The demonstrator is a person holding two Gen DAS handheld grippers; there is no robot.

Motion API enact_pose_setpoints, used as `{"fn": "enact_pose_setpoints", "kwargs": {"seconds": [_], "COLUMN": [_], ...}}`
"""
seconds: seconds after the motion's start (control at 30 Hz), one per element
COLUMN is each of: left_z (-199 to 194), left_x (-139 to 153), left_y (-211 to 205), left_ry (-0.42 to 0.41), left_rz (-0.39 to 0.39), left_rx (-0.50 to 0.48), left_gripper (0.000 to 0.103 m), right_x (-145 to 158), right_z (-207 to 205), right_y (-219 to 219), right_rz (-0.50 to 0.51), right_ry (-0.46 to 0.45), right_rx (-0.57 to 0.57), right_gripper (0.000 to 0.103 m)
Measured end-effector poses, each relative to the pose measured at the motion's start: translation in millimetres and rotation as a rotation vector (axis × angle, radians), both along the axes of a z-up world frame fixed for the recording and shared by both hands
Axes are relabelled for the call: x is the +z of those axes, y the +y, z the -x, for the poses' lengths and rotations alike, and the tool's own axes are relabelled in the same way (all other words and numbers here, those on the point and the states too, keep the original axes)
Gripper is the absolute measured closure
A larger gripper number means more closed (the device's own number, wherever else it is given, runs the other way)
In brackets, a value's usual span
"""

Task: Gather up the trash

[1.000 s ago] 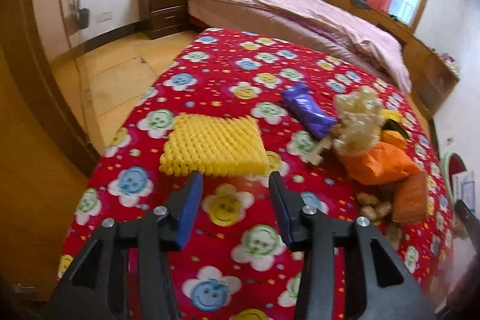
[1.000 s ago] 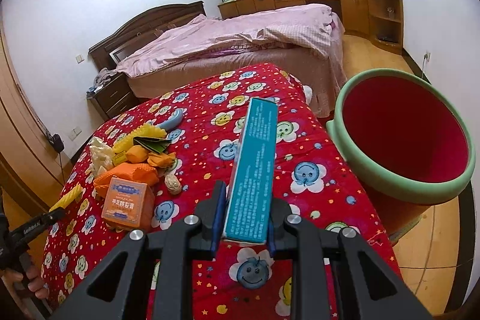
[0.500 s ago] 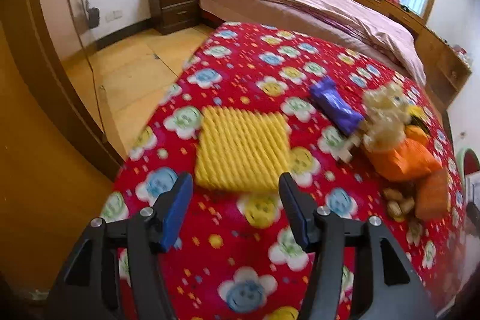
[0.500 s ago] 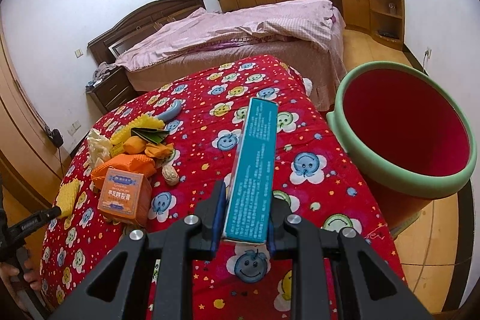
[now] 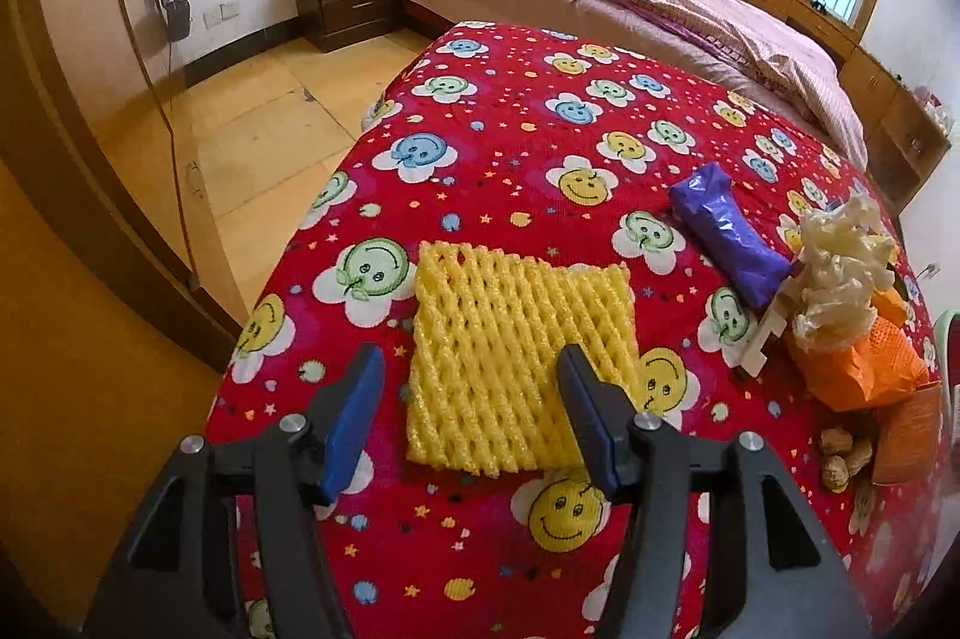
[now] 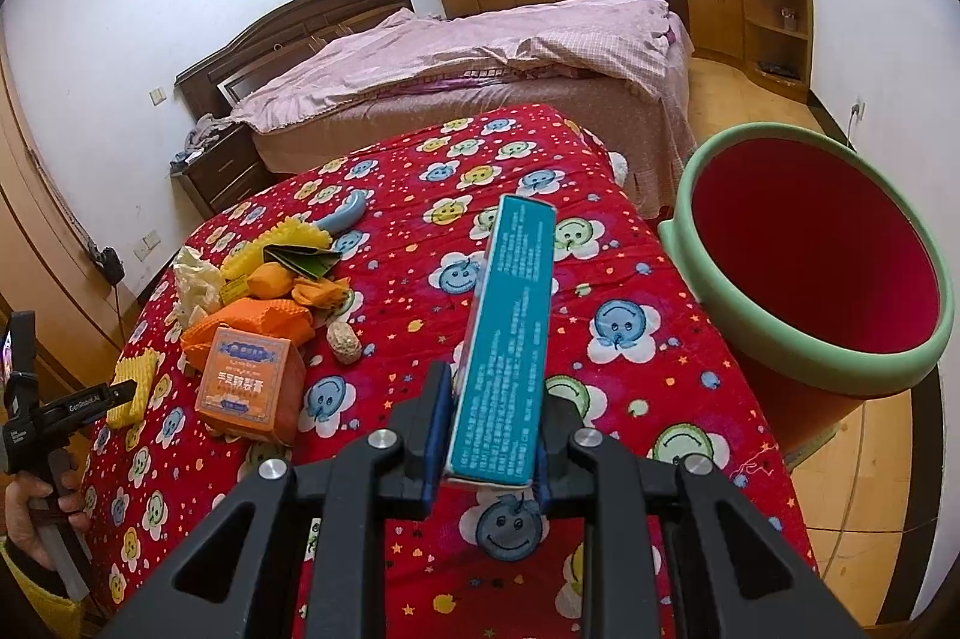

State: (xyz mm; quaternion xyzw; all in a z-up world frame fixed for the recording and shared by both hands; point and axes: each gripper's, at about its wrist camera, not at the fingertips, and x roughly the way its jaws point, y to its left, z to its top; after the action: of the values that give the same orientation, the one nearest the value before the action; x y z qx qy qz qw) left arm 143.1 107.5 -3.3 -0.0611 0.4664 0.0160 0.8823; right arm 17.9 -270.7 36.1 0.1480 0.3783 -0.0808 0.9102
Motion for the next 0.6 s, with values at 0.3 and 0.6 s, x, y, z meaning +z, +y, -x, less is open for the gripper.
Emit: {"fn": "enact_pose_setpoints", "kwargs": {"seconds": [0.3, 0.6], "left_z": [5.2, 24.3], "left_x": [3.2, 35.5], "left_y": [-7.9, -32.6], "left_ry": [-0.034, -0.126], "left_rz": [0.039, 0.057], "left_rx": [-0.052, -0.137], "left_gripper": [0.086, 0.092], "right_x": [-0.5, 1.5], "right_z": [-1.4, 0.3], "right_y": [1.4, 1.5], "right_rz": [0.002, 0.008], "right_ry": [0.009, -0.004], "right_rx": [0.004, 0.002], "right_gripper": [0.078, 0.078]}}
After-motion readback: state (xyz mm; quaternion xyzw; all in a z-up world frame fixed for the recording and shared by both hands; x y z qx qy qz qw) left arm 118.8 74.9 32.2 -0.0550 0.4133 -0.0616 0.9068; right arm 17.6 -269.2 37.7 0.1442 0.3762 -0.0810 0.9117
